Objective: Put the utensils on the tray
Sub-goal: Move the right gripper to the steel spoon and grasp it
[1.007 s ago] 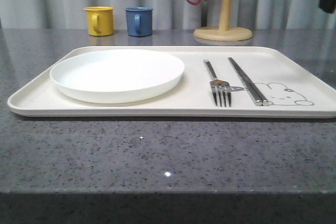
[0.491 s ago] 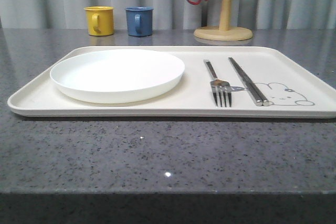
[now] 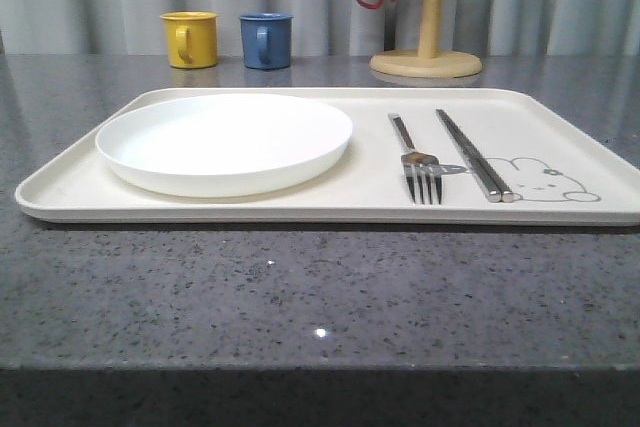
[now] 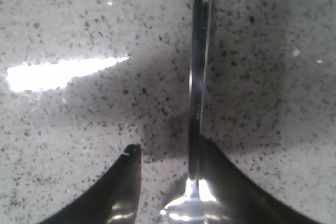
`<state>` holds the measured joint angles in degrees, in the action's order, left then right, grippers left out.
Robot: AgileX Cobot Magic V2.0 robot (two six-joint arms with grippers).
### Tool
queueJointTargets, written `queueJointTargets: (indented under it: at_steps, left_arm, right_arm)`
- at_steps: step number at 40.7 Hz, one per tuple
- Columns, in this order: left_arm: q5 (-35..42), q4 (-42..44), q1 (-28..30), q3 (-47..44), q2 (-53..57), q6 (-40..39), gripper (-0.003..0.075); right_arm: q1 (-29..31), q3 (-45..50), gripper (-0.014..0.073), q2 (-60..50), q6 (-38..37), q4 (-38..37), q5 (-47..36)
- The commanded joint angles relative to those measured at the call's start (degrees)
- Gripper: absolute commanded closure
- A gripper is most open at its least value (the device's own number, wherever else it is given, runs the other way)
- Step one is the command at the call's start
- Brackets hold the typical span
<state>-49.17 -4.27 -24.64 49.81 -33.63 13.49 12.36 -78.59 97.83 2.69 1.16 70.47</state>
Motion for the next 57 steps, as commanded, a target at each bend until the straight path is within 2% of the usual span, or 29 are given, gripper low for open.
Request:
queueJointTargets:
  at_steps: [1,8,17,30,33,40,46,52,57]
  left_arm:
    - [4.17,-0.38,0.08,1.41,-0.12,-0.64,0.03]
    - [4.17,-0.38,0.08,1.41,-0.12,-0.64,0.03]
    - [4.17,-0.38,0.08,1.41,-0.12,-0.64,0.03]
    - [4.17,-0.38,0.08,1.41,-0.12,-0.64,0.03]
    - [4.17,-0.38,0.08,1.41,-0.12,-0.64,0.03]
    - [4.17,-0.38,0.08,1.41,-0.12,-0.64,0.03]
    - [4.17,-0.38,0.08,1.41,-0.12,-0.64,0.03]
    - [4.17,-0.38,0.08,1.41,-0.12,-0.64,0.03]
    - [4.17,-0.38,0.08,1.41,-0.12,-0.64,0.03]
  right_arm:
    - [0.37,-1.46,0.0292,-1.92,0.69,-0.78,5.08]
    - [0.37,-1.46,0.0308,-1.86,0.69,-1.16,4.29]
    - [0.37,-1.46,0.0406,-1.86,0.69,-1.16,3.69]
    - [0.37,-1.46,0.041,-0.59,0.69,-2.06,4.15]
    - [0.37,-1.46,0.0444,-0.65,0.69,-2.06,4.15]
    - [0.37,-1.46,0.059,-0.65,0.69,-2.06,4.15]
    - [0.37,-1.53,0.0604,-0.96,0.69,-1.96,4.15]
    - [0.23,-2.49,0.0604,-3.22,0.69,0.92,4.71]
    - [-1.33,-3.22,0.0604,-6.53,0.69,7.41,5.45]
